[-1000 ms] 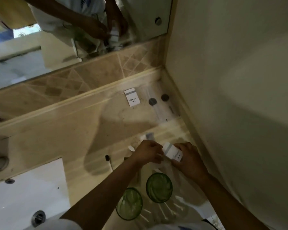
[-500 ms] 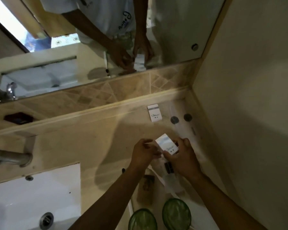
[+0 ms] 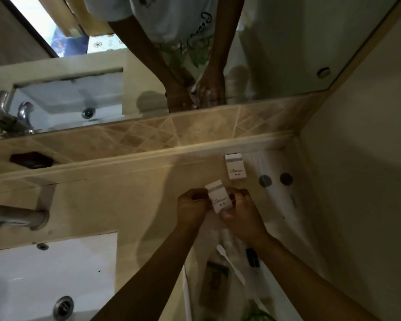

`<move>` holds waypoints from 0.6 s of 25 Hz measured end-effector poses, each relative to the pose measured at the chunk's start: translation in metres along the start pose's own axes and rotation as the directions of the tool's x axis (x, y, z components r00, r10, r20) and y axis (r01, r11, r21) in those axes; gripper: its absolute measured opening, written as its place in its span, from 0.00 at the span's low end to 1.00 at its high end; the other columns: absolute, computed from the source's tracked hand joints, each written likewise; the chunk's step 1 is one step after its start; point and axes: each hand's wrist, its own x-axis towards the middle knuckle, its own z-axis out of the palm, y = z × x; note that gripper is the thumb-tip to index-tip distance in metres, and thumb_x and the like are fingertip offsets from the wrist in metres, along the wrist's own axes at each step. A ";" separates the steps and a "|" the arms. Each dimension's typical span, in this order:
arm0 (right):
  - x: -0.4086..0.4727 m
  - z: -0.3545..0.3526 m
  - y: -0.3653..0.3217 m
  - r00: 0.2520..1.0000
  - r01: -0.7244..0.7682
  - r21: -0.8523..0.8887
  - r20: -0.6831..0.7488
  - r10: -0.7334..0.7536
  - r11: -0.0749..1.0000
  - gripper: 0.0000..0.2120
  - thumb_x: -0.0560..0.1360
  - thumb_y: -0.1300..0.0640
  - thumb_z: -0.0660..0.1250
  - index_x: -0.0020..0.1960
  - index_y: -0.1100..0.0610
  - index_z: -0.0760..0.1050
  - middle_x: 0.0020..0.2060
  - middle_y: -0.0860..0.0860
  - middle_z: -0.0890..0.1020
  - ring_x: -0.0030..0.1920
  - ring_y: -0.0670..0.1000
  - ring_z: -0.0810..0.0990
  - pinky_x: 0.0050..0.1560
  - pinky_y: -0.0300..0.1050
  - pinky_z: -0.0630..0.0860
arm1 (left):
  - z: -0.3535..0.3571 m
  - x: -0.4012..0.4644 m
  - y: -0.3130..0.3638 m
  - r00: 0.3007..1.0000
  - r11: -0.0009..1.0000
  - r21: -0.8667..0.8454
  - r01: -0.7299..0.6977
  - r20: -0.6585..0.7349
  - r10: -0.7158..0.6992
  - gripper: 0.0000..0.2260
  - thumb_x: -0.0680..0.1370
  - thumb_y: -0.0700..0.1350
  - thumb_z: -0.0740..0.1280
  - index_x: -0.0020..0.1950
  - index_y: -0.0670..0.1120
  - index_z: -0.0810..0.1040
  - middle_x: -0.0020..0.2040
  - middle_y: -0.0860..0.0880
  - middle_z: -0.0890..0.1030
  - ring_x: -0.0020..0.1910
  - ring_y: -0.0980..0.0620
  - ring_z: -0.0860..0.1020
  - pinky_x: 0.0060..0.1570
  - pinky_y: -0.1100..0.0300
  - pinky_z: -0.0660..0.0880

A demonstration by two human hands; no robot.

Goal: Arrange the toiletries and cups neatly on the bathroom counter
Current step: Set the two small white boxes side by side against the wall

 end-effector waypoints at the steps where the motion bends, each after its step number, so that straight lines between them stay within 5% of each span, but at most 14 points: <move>1: 0.001 0.000 0.002 1.000 -0.002 0.010 0.002 0.002 1.000 0.28 0.71 0.56 0.72 0.68 0.49 0.68 0.65 0.49 0.71 0.64 0.51 0.74 0.62 0.43 0.75 | 0.000 0.003 -0.001 1.000 1.000 0.010 -0.009 0.003 0.009 0.10 0.71 0.34 0.74 0.45 0.50 0.83 0.44 0.49 0.85 0.47 0.47 0.84 0.47 0.48 0.84; 11: 0.010 0.008 0.007 0.999 0.019 -0.075 -0.043 -0.022 0.997 0.24 0.74 0.55 0.70 0.68 0.49 0.69 0.63 0.49 0.74 0.63 0.51 0.75 0.60 0.41 0.74 | 0.002 0.013 -0.006 0.991 0.980 0.145 -0.136 0.040 0.132 0.13 0.74 0.35 0.72 0.59 0.42 0.80 0.56 0.42 0.83 0.54 0.44 0.82 0.52 0.46 0.82; 13: 0.012 0.006 0.010 0.997 0.027 -0.154 -0.069 -0.038 0.988 0.25 0.75 0.55 0.70 0.70 0.49 0.68 0.65 0.50 0.72 0.65 0.52 0.73 0.59 0.39 0.72 | 0.001 0.010 -0.009 0.959 0.897 0.349 -0.273 0.032 0.280 0.16 0.75 0.39 0.71 0.63 0.43 0.78 0.61 0.42 0.79 0.57 0.45 0.80 0.51 0.51 0.82; 15: 0.013 0.002 0.014 0.995 -0.009 -0.170 -0.103 -0.009 0.985 0.25 0.75 0.54 0.69 0.70 0.47 0.66 0.68 0.49 0.68 0.66 0.52 0.71 0.60 0.39 0.71 | -0.002 0.005 -0.019 0.875 0.689 0.575 -0.442 0.107 0.472 0.19 0.74 0.44 0.73 0.64 0.44 0.76 0.63 0.44 0.75 0.59 0.46 0.76 0.54 0.54 0.80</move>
